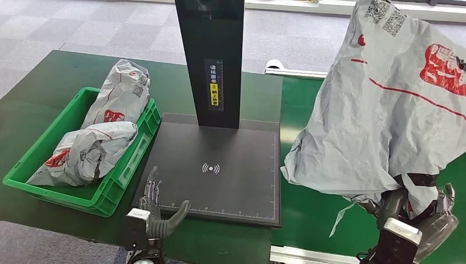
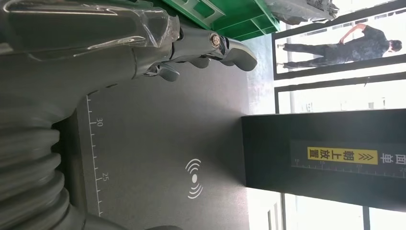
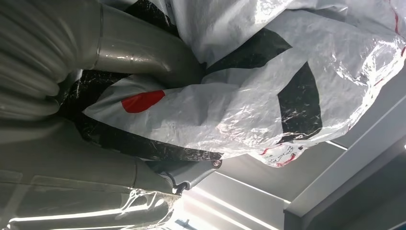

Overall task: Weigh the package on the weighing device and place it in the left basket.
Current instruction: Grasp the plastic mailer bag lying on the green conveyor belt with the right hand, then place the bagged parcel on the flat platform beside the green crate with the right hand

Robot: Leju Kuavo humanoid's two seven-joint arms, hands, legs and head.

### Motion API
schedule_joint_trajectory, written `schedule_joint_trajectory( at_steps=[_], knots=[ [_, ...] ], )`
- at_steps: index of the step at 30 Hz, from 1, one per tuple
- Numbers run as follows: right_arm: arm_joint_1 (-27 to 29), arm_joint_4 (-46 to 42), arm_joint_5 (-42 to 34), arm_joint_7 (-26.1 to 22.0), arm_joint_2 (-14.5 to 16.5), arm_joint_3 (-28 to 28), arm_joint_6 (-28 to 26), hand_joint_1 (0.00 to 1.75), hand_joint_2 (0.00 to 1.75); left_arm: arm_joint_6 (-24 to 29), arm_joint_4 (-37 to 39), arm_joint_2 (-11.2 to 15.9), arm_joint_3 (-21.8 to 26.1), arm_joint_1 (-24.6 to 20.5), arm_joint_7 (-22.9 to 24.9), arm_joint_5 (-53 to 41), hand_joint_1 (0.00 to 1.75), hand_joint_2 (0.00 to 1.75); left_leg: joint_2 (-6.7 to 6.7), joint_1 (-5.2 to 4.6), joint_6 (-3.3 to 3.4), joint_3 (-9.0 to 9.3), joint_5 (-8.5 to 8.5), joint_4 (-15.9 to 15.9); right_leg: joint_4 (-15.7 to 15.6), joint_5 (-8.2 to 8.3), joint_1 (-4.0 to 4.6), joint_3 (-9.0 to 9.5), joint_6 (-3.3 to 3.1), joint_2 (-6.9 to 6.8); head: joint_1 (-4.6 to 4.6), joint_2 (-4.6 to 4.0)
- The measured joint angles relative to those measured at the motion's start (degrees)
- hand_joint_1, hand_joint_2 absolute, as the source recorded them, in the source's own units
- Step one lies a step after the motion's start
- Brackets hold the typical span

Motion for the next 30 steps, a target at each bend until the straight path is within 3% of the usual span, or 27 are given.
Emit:
schedule_joint_trajectory(
  at_steps=[8,10,16,20,24,30],
  knots=[
    [0.10,-0.17,-0.17,0.09,0.02,0.25,0.72,1.75,1.75,0.01,-0.08,0.24,-0.11,0.01,0.00,-0.08,0.00,1.75,0.00,0.00,0.00,-0.01,0.00,0.00,0.00,0.00,0.00,0.00,0.00,0.00,0.01,0.00],
    [0.01,-0.06,-0.70,1.24,-0.02,0.76,4.29,1.75,1.75,-0.07,-0.28,0.31,-0.10,0.03,0.00,-0.45,0.00,1.75,0.01,0.00,0.00,-0.03,0.00,-0.01,0.01,0.00,0.00,0.00,0.00,0.01,0.01,0.00],
    [-3.31,6.99,0.73,11.55,-0.46,5.48,24.29,1.75,1.75,-2.52,-1.47,0.81,-0.08,-0.35,0.01,-2.57,0.00,1.75,0.00,0.01,0.00,0.01,0.03,-0.02,0.02,0.00,0.02,0.01,-0.01,-0.03,0.00,0.00],
    [-6.17,13.85,0.84,14.88,0.01,7.82,28.55,1.75,1.75,-3.03,-1.52,0.93,-0.13,-0.89,0.40,-3.68,0.00,1.75,0.00,0.01,-0.02,0.00,0.05,-0.01,0.07,0.01,0.02,0.01,-0.01,-0.03,0.01,0.00],
    [-9.19,20.86,0.48,17.69,0.21,10.01,34.61,1.75,1.75,1.29,-4.96,1.74,0.71,-0.73,1.46,-7.54,0.00,1.75,0.01,0.02,-0.02,-0.02,0.05,-0.01,0.08,0.01,0.03,-0.03,-0.02,-0.01,0.02,0.00],
    [-10.96,27.01,-0.63,17.16,0.15,12.07,37.08,1.75,1.75,1.73,-12.75,2.78,5.33,0.77,3.08,-10.05,0.00,1.75,-0.08,0.02,-0.03,-0.06,0.05,-0.01,0.10,-0.01,0.03,-0.05,-0.03,-0.04,0.01,0.00]
  ],
)
